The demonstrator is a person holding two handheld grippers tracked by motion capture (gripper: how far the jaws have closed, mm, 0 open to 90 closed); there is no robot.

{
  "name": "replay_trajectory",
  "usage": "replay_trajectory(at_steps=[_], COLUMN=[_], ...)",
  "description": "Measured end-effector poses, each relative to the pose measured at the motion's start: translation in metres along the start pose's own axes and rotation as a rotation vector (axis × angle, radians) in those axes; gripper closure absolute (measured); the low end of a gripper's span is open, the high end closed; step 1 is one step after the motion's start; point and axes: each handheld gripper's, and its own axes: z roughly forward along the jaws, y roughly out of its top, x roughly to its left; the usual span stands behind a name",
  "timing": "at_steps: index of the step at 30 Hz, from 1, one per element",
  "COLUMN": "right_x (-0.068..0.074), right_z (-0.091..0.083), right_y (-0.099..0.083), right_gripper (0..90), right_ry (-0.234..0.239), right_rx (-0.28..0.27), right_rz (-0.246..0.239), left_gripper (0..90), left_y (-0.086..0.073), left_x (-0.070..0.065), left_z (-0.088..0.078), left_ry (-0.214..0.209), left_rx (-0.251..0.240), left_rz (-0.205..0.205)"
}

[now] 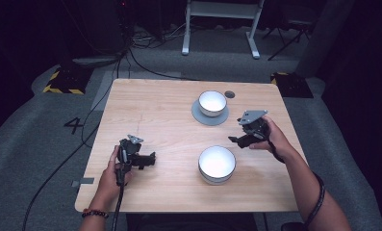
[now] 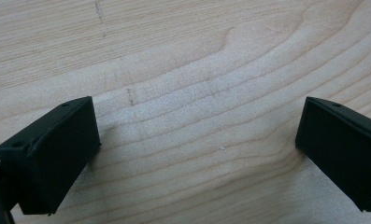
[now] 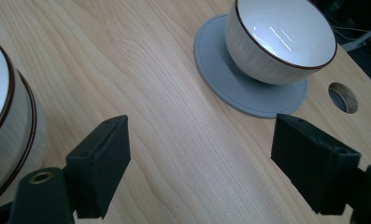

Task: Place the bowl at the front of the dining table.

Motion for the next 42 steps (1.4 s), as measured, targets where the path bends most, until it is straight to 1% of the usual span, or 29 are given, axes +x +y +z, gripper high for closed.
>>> replay_trajectory(at_steps=[1, 5, 6, 7, 8, 11, 12, 18, 19, 20, 22, 23, 27, 29, 30, 31, 32, 33, 35, 36, 39, 41, 42], right_x=[0.000, 0.003, 0.004, 0.006, 0.005, 0.009, 0.010, 0.011, 0.011, 0.011, 0.013, 0.014, 0.014, 0.015, 0.014, 0.016, 0.015, 0.017, 0.017, 0.018, 0.019, 0.021, 0.021], right_z=[-0.001, -0.004, -0.005, -0.005, -0.006, -0.007, -0.008, -0.010, -0.011, -0.011, -0.013, -0.014, -0.017, -0.018, -0.018, -0.018, -0.018, -0.018, -0.018, -0.018, -0.019, -0.020, -0.020], right_y=[-0.001, -0.005, -0.006, -0.007, -0.008, -0.011, -0.015, -0.022, -0.023, -0.025, -0.028, -0.029, -0.035, -0.039, -0.040, -0.041, -0.043, -0.044, -0.048, -0.048, -0.052, -0.054, -0.055], right_gripper=[19.6, 18.9, 18.9, 18.7, 18.4, 18.0, 18.0, 17.6, 17.6, 17.5, 17.4, 17.4, 17.4, 17.4, 17.5, 17.4, 17.4, 17.4, 17.4, 17.4, 17.4, 17.4, 17.4], right_ry=[0.001, -0.006, -0.003, -0.001, -0.003, -0.012, -0.006, -0.012, -0.018, -0.016, -0.022, -0.023, -0.028, -0.027, -0.031, -0.030, -0.034, -0.034, -0.032, -0.034, -0.034, -0.030, -0.033], right_rx=[0.006, 0.002, 0.001, -0.003, 0.001, 0.002, 0.008, 0.008, 0.006, 0.009, 0.009, 0.001, 0.007, 0.007, 0.010, 0.011, 0.015, 0.009, 0.017, 0.017, 0.016, 0.021, 0.023], right_rz=[-0.009, -0.015, -0.013, 0.001, -0.021, -0.007, -0.006, 0.000, 0.009, 0.002, 0.006, 0.014, -0.006, 0.002, -0.007, 0.011, 0.005, 0.023, 0.018, 0.026, 0.008, 0.017, 0.005], left_gripper=[0.0, 0.0, 0.0, 0.0, 0.0, 0.0, 0.0, 0.0, 0.0, 0.0, 0.0, 0.0, 0.0, 0.0, 0.0, 0.0, 0.0, 0.0, 0.0, 0.0, 0.0, 0.0, 0.0], left_y=[0.000, 0.000, 0.000, 0.000, 0.000, 0.000, 0.000, 0.000, 0.000, 0.000, 0.000, 0.000, 0.000, 0.000, 0.000, 0.000, 0.000, 0.000, 0.000, 0.000, 0.000, 0.000, 0.000], left_x=[0.000, 0.000, 0.000, 0.000, 0.000, 0.000, 0.000, 0.000, 0.000, 0.000, 0.000, 0.000, 0.000, 0.000, 0.000, 0.000, 0.000, 0.000, 0.000, 0.000, 0.000, 0.000, 0.000], left_z=[0.000, 0.000, 0.000, 0.000, 0.000, 0.000, 0.000, 0.000, 0.000, 0.000, 0.000, 0.000, 0.000, 0.000, 0.000, 0.000, 0.000, 0.000, 0.000, 0.000, 0.000, 0.000, 0.000], left_ry=[0.000, -0.001, 0.000, 0.000, 0.000, -0.001, 0.000, 0.000, 0.000, 0.000, 0.000, 0.000, 0.000, -0.001, 0.000, 0.000, 0.000, 0.000, 0.000, 0.000, 0.000, 0.000, 0.000], left_rx=[0.000, 0.000, 0.000, 0.001, 0.000, 0.000, 0.000, 0.000, 0.000, 0.000, 0.000, 0.000, 0.000, 0.000, 0.000, 0.000, 0.000, 0.000, 0.000, 0.000, 0.000, 0.000, 0.000], left_rz=[0.000, -0.002, 0.000, 0.001, 0.001, -0.002, 0.000, 0.000, 0.000, 0.000, 0.000, 0.000, 0.000, -0.001, 0.000, -0.002, 0.000, 0.000, 0.000, 0.000, 0.000, 0.000, 0.000])
